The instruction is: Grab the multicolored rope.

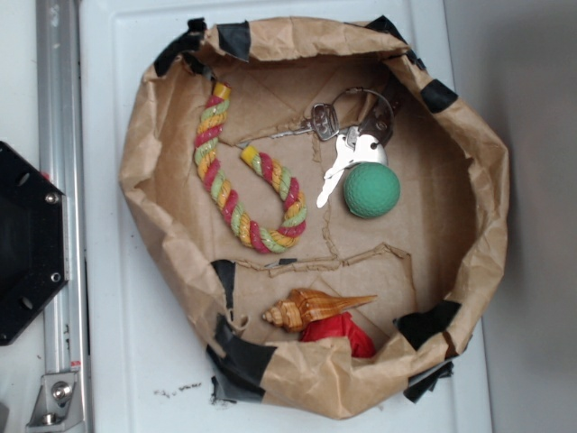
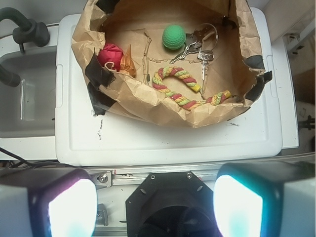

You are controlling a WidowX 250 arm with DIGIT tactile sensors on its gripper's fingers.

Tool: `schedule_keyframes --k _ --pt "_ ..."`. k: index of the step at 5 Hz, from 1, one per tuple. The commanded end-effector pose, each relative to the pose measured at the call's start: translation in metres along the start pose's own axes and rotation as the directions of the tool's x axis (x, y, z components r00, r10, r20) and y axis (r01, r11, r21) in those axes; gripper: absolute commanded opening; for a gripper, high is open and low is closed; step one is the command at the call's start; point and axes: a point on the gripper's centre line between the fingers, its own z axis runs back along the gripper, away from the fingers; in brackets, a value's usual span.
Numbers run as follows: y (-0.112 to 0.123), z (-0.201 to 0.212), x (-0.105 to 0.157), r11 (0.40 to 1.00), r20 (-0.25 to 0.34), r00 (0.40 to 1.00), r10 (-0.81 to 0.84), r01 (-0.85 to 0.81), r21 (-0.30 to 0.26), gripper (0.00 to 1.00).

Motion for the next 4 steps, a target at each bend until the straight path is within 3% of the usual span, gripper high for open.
schedule_keyframes --k 1,2,3,4 --pt "0.0 0.0 0.0 1.0 0.0 1.0 0.0 0.0 0.0 1.0" --pt "0.031 -0.031 0.048 1.0 0.169 0.985 0.02 -0.021 0.008 1.0" --pt "0.046 -0.051 0.099 1.0 0.24 0.971 -0.01 0.014 -0.014 1.0" --pt "0.053 -0.091 0.136 0.997 0.191 0.979 -0.074 0.076 0.0 1.0"
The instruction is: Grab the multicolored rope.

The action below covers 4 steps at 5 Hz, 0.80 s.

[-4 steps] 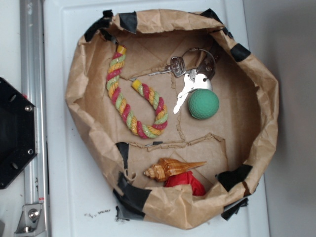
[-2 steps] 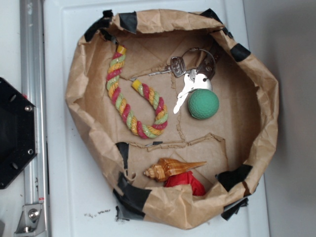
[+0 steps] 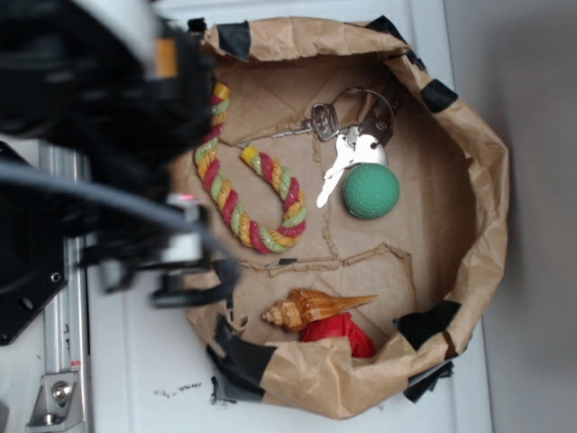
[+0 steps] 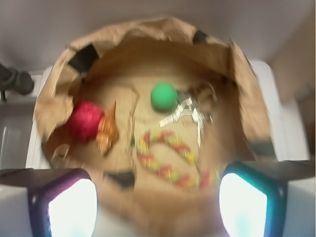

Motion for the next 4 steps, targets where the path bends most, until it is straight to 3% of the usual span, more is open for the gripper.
schedule_keyframes --k 1,2,3,4 --pt "0.019 -0.073 0.017 0.999 -0.194 0.981 -0.019 0.026 0.036 1.0" --pt "0.011 -0.095 -0.011 0.986 -0.372 0.919 -0.13 0.161 0.052 1.0" --pt "0.004 -0.109 -0.037 0.957 -0.458 0.848 -0.267 0.291 -0.02 1.0" --pt "0.004 -0.109 -0.037 0.957 -0.458 0.848 -0.267 0.291 -0.02 1.0"
